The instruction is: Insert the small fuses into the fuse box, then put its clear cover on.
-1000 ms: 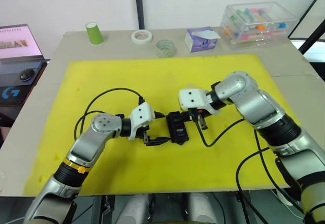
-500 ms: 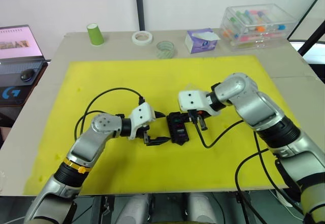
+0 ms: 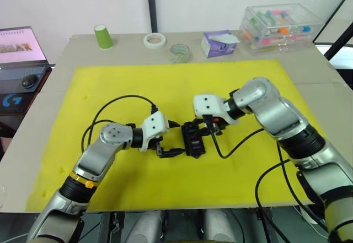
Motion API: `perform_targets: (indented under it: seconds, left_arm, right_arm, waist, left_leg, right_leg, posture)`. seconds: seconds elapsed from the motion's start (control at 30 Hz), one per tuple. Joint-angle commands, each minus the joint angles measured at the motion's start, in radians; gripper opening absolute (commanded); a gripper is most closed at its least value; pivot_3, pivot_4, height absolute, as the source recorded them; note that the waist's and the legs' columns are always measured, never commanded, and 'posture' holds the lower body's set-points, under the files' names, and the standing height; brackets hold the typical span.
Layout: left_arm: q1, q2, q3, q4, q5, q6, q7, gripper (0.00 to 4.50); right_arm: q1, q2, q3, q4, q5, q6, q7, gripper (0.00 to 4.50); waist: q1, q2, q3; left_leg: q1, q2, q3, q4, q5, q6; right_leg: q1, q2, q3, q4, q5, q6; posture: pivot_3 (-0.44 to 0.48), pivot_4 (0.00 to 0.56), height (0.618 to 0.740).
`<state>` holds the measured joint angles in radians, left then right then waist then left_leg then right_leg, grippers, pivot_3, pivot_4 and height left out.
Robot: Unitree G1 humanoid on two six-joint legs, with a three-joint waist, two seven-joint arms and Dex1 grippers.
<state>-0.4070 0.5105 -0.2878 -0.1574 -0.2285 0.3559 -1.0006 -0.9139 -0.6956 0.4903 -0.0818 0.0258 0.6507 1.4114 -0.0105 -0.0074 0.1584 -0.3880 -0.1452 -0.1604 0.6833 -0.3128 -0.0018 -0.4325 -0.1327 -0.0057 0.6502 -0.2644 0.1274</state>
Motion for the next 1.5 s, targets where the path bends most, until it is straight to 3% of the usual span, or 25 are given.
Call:
perform_targets:
  seconds: [0.03, 0.13, 0.2, 0.3, 1.5]
  left_arm:
    - [-0.007, -0.002, 0.011, -0.008, 0.0, -0.026, -0.001, 4.5]
    - [-0.011, -0.002, 0.012, 0.001, 0.002, -0.033, -0.001, 4.5]
    - [-0.013, -0.001, 0.013, 0.006, 0.004, -0.038, -0.001, 4.5]
    - [-0.016, -0.002, 0.014, 0.011, 0.003, -0.041, 0.0, 4.5]
    - [-0.012, 0.008, 0.017, 0.0, 0.003, -0.039, 0.0, 4.5]
  right_arm:
    - [-0.041, -0.008, -0.054, -0.042, 0.032, 0.003, 0.002, 1.71]
    - [-0.045, -0.006, -0.07, -0.038, 0.048, -0.007, -0.004, 1.52]
    - [-0.038, -0.01, -0.076, -0.04, 0.056, -0.015, -0.004, 1.09]
    - [-0.02, -0.012, -0.072, -0.041, 0.058, -0.023, -0.009, 0.05]
    - [0.16, -0.047, 0.044, 0.052, -0.063, -0.135, -0.033, 0.02]
  waist:
    - [0.0, 0.0, 0.0]
    - [0.001, 0.0, 0.0]
    - [0.0, 0.0, 0.0]
    - [0.0, 0.0, 0.0]
    - [0.006, -0.001, -0.004]
  left_leg:
    - [0.0, 0.0, 0.0, 0.0, 0.0, 0.0]
    - [0.0, 0.0, 0.0, 0.0, 0.0, 0.0]
    - [0.0, 0.0, 0.0, 0.0, 0.0, 0.0]
    - [0.0, 0.0, 0.0, 0.0, 0.0, 0.0]
    - [0.006, 0.0, -0.001, 0.0, 0.0, 0.0]
  right_leg:
    - [0.0, 0.0, 0.0, 0.0, 0.0, 0.0]
    - [0.0, 0.0, 0.0, 0.0, 0.0, 0.0]
    - [0.0, 0.0, 0.0, 0.0, 0.0, 0.0]
    - [0.0, 0.0, 0.0, 0.0, 0.0, 0.0]
    - [0.006, 0.0, 0.0, -0.001, 0.0, 0.0]
  posture:
    - [0.0, 0.15, 0.74]
    - [0.0, 0.15, 0.74]
    - [0.0, 0.15, 0.74]
    - [0.0, 0.15, 0.74]
    - [0.0, 0.15, 0.74]
